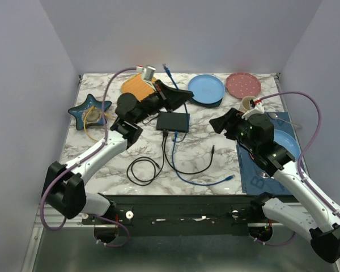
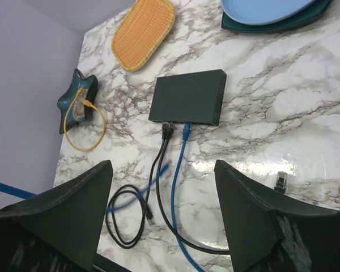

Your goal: Pull the plug from the switch port

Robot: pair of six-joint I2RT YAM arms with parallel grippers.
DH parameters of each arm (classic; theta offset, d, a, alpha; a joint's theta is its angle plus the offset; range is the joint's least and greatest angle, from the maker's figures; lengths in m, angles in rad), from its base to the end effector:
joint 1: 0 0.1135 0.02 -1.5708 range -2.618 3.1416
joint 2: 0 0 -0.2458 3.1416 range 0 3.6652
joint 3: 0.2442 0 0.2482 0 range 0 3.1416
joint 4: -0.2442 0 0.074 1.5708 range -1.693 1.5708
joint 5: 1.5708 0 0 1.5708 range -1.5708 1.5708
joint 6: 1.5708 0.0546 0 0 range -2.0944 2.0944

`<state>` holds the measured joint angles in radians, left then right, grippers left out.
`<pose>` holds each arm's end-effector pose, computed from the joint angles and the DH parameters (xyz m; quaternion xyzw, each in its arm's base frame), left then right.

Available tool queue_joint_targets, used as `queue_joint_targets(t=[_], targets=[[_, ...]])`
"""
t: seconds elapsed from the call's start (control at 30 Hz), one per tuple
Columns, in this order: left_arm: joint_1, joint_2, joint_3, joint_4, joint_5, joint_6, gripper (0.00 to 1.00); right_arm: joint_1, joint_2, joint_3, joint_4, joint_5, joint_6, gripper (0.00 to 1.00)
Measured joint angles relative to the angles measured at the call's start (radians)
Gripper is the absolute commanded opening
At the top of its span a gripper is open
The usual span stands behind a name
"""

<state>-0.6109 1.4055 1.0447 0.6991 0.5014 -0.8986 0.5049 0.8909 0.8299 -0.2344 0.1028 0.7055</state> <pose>0.2643 -0.2171 0.3675 0.1201 0.5831 -0.6461 0.4776 0.2060 0.1074 0.3125 0.1108 0.7953 0.3043 0.5124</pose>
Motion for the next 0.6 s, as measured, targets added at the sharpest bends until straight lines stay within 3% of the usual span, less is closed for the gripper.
queue_joint_targets(t=[0.3, 0.4, 0.5, 0.6], targets=[[0.264, -0.102, 0.008, 0.07, -0.019, -0.085, 0.0, 0.0, 0.023, -0.069, 0.01, -0.007, 0.008, 0.79], [0.296, -0.097, 0.125, -0.203, -0.116, 0.007, 0.0, 0.0, 0.026, -0.085, 0.017, -0.011, 0.008, 0.79], [0.319, -0.082, 0.317, -0.521, -0.324, 0.122, 0.0, 0.0, 0.027, -0.096, 0.028, -0.015, 0.008, 0.79], [0.398, -0.058, 0.457, -0.725, -0.497, 0.173, 0.0, 0.0, 0.032, -0.102, 0.038, -0.022, 0.008, 0.79]])
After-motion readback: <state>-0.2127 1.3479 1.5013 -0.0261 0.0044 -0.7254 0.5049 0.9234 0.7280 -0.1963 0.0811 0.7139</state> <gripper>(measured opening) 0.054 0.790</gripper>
